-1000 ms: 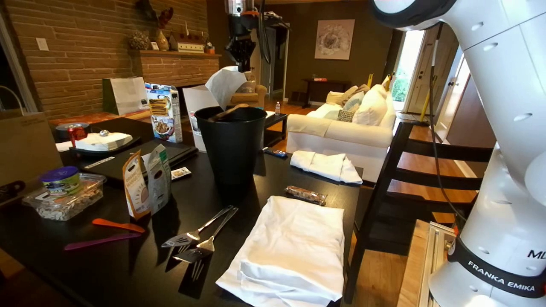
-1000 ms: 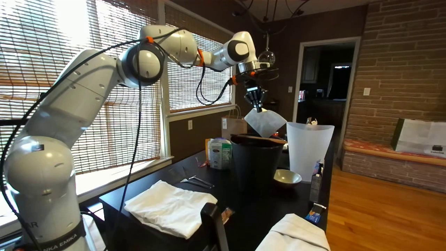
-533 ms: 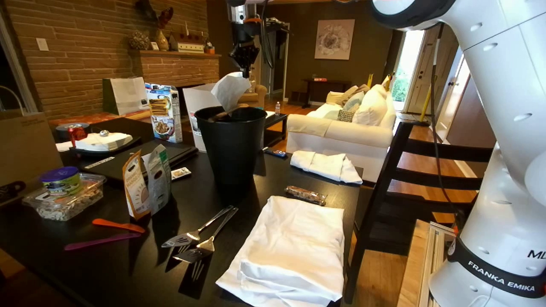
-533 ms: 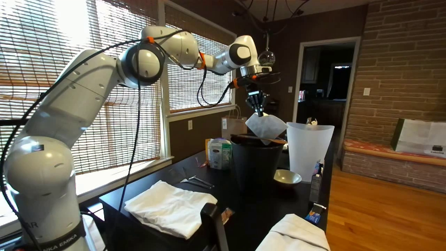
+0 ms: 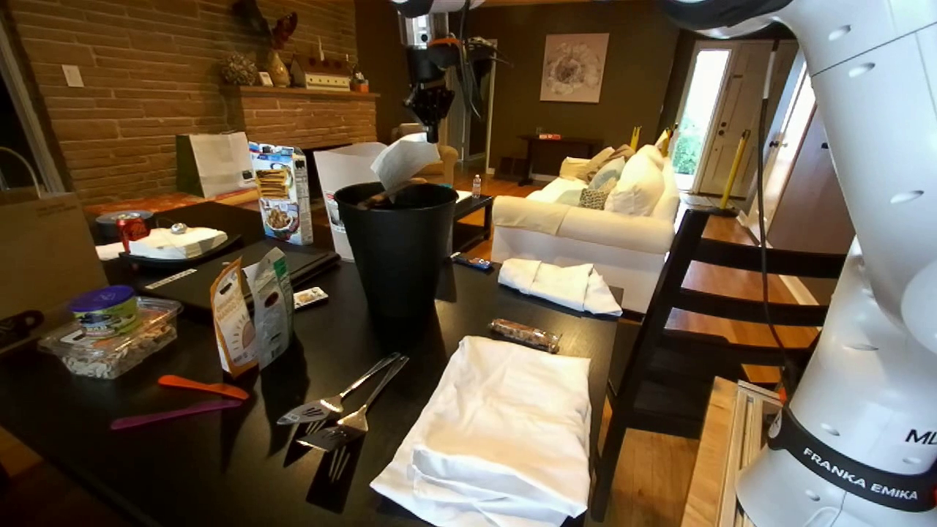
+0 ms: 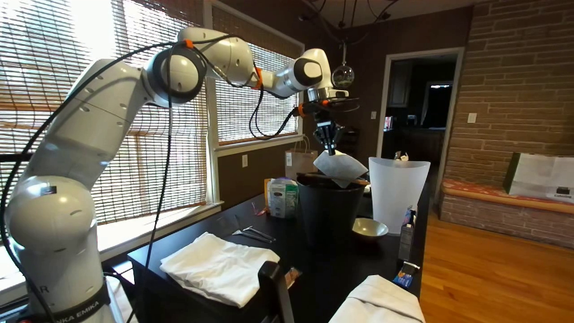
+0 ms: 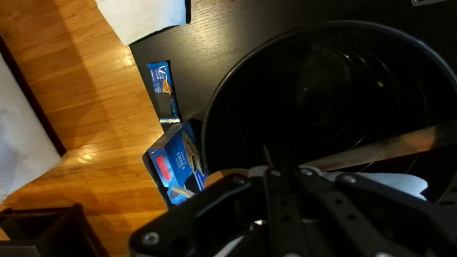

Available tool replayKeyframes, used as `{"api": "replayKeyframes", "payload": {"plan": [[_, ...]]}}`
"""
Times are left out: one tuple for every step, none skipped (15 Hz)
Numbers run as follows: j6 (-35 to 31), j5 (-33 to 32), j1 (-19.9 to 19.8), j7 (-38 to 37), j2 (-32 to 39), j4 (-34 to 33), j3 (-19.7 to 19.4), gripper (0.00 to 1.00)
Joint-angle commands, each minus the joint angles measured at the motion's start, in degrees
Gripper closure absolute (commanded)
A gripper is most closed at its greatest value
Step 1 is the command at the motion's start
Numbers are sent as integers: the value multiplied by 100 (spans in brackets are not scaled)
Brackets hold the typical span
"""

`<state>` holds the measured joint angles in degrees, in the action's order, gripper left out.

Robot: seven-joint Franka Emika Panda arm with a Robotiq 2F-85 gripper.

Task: Put the wooden spoon on the black bin then put the napkin on the spoon.

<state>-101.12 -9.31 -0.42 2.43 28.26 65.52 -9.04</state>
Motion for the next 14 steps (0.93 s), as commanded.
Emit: {"api": "replayKeyframes", "payload": {"plan": [[-48, -36, 42, 81, -424, 654, 21, 100], [-31, -36, 47, 65, -471, 737, 20, 100], [1, -15, 46, 76, -533, 835, 30, 100], [38, -6, 51, 61, -572, 906, 33, 100], [73, -5, 58, 52, -616, 982, 35, 100], [101, 3, 62, 45, -664, 1066, 36, 100], [111, 15, 62, 52, -704, 1142, 40, 100], [138, 17, 70, 43, -744, 1210, 40, 100], [187, -49, -57, 7, -785, 1249, 216, 100], [204, -42, -64, 2, -810, 1297, 234, 100], [225, -35, -72, -7, -833, 1349, 260, 100], [245, -36, -78, -11, -857, 1389, 281, 100], [268, -28, -84, -20, -872, 1416, 302, 100], [283, -12, -91, -30, -874, 1431, 320, 100]]}}
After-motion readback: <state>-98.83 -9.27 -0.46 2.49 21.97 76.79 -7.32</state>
